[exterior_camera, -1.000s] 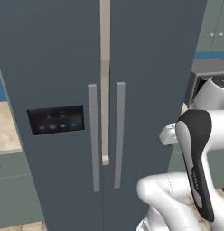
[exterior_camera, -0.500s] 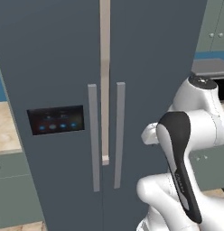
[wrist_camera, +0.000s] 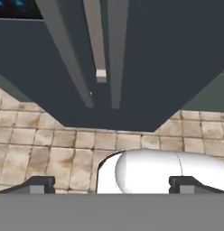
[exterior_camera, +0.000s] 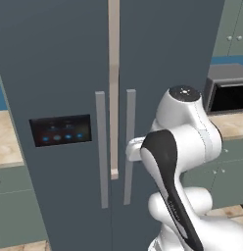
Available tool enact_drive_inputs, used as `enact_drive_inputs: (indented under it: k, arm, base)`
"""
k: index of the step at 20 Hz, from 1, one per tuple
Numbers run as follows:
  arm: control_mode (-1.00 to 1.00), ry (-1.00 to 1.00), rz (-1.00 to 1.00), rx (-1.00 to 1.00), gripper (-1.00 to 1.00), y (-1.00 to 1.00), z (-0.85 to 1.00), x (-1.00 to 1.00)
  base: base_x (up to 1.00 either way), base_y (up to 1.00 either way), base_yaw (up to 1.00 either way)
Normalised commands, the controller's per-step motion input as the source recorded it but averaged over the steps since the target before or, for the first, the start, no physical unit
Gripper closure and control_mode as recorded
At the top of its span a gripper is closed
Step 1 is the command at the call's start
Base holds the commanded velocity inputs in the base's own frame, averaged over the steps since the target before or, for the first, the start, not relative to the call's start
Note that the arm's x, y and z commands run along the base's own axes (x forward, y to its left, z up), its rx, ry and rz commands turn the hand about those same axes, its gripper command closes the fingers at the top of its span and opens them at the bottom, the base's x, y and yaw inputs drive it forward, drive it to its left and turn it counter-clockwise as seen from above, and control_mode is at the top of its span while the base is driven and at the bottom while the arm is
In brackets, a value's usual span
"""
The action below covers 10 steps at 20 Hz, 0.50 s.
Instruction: Open the freezer door, pick up the ice cube tray from the freezer, and place it on the dining counter.
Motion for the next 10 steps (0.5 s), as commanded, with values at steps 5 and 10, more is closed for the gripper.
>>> enact_drive_inputs:
  k: [5,10]
  arm:
    - [-1.0,-0.08,0.0,0.0,-1.0,0.36,0.0,0.1]
    - [-1.0,-0.09,0.0,0.02,-1.0,0.24,0.0,0.26]
  base:
    - [0.0,0.0,0.0]
    - [0.0,0.0,0.0]
